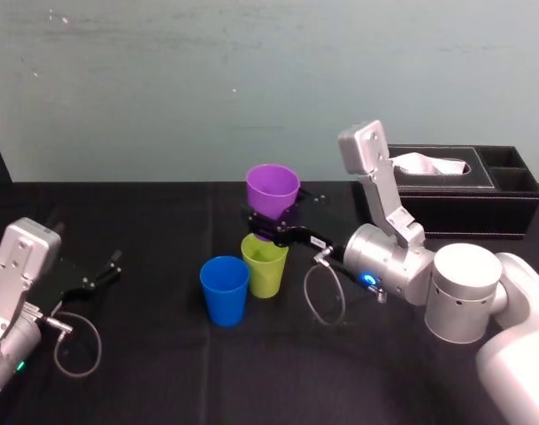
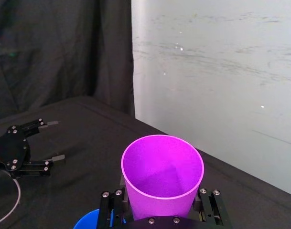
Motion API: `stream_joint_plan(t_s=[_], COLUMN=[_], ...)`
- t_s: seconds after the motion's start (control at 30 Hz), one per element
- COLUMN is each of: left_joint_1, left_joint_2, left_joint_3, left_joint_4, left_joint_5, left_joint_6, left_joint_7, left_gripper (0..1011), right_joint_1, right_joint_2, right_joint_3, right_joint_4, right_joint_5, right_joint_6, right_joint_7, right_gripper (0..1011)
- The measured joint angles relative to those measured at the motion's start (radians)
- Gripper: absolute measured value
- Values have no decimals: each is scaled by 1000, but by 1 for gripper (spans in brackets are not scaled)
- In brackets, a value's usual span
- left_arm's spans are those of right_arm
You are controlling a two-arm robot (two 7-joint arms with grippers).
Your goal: Stack the three plastic cups sequentially using one hand.
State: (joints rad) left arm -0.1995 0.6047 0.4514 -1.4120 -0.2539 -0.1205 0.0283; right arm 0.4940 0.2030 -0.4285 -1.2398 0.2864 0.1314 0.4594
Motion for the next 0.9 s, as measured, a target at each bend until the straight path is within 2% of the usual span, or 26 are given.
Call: stream_joint_plan(t_s=[0.4, 0.9], left_joint_1=[0, 0], left_joint_2=[0, 0], left_joint_3=[0, 0], left_joint_4=[0, 0], left_joint_5=[0, 0], left_joint_6=[0, 0], left_joint_7=[0, 0], left_gripper=[1000, 1000], right_joint_1=[53, 70], right_joint_2=[-7, -13], right_joint_3=[-46, -64], right_joint_4=[100, 160], right_joint_5=[2, -3], right_joint_6=[-34, -66], right_joint_7=[14, 21], right_gripper=[716, 716])
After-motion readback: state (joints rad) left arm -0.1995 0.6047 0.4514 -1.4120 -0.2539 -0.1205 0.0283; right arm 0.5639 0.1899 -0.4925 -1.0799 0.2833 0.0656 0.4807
